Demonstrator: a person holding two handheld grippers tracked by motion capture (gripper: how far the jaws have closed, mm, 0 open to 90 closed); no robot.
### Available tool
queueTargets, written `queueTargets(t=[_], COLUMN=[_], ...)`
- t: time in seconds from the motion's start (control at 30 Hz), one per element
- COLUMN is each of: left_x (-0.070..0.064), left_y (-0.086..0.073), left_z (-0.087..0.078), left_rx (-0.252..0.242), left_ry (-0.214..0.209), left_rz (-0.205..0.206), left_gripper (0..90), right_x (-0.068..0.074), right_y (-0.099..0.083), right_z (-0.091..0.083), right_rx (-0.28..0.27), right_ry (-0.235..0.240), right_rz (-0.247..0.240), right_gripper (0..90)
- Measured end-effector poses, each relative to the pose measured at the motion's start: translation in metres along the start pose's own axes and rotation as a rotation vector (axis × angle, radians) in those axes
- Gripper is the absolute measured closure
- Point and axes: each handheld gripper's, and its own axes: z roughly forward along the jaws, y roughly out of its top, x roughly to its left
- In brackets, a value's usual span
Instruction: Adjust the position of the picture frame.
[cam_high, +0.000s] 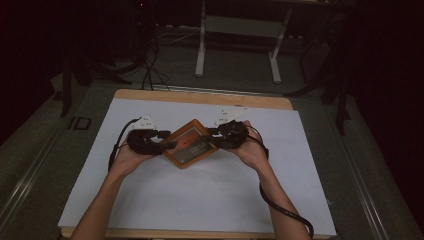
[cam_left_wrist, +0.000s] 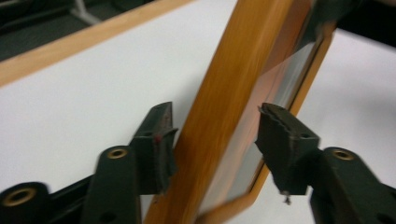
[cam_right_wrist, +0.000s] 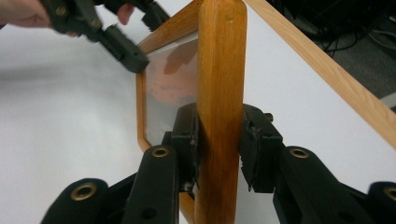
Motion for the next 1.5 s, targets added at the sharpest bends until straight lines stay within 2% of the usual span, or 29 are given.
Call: queueTargets(t=[0.1, 0.17, 0.23, 0.27, 0.37, 0.53, 0.63, 0.83, 0.93, 1.1, 1.2, 1.3, 1.5], left_x=[-0.001, -0.004, -0.003, -0.003, -0.008, -0.011, -0.010, -0.007, -0.006, -0.007, -0.007, -0.006, -0.004], left_y=[0.006, 0.007, 0.005, 0.004, 0.004, 0.001, -0.004, -0.016, -0.019, -0.022, -0.023, -0.025, -0.028], left_z=[0.001, 0.001, -0.003, -0.006, -0.008, -0.014, -0.019, -0.028, -0.030, -0.031, -0.031, -0.031, -0.033], left_rx=[-0.001, 0.006, -0.001, -0.005, 0.007, 0.022, 0.022, 0.002, 0.001, -0.005, -0.011, -0.017, -0.023], left_ry=[-0.027, -0.012, -0.033, -0.047, -0.024, -0.022, -0.019, -0.020, -0.016, -0.009, -0.004, -0.001, 0.004], left_rz=[0.023, 0.054, 0.068, 0.076, 0.129, 0.160, 0.140, 0.098, 0.092, 0.085, 0.079, 0.072, 0.053], left_gripper=[52.5, 54.1, 58.5, 61.5, 64.9, 67.7, 68.7, 69.0, 69.1, 69.1, 69.1, 69.1, 69.1], right_x=[0.003, 0.005, 0.004, 0.003, -0.001, -0.006, -0.009, -0.015, -0.014, -0.006, -0.001, 0.004, 0.005], right_y=[0.004, 0.006, 0.007, 0.006, 0.003, 0.000, -0.004, -0.026, -0.038, -0.052, -0.059, -0.063, -0.065], right_z=[0.000, 0.001, 0.002, 0.002, 0.003, 0.006, 0.007, 0.015, 0.026, 0.047, 0.059, 0.065, 0.068], right_rx=[-0.002, 0.002, 0.008, 0.008, -0.018, -0.044, -0.058, -0.107, -0.129, -0.152, -0.167, -0.200, -0.233], right_ry=[0.006, 0.004, 0.001, 0.001, 0.019, 0.039, 0.038, 0.058, 0.096, 0.161, 0.192, 0.196, 0.181], right_rz=[-0.041, -0.055, -0.061, -0.058, -0.036, 0.009, 0.041, 0.149, 0.212, 0.283, 0.310, 0.331, 0.344], right_gripper=[69.2, 69.2, 68.7, 68.1, 66.2, 61.2, 55.3, 43.9, 43.2, 49.5, 54.5, 60.3, 63.1])
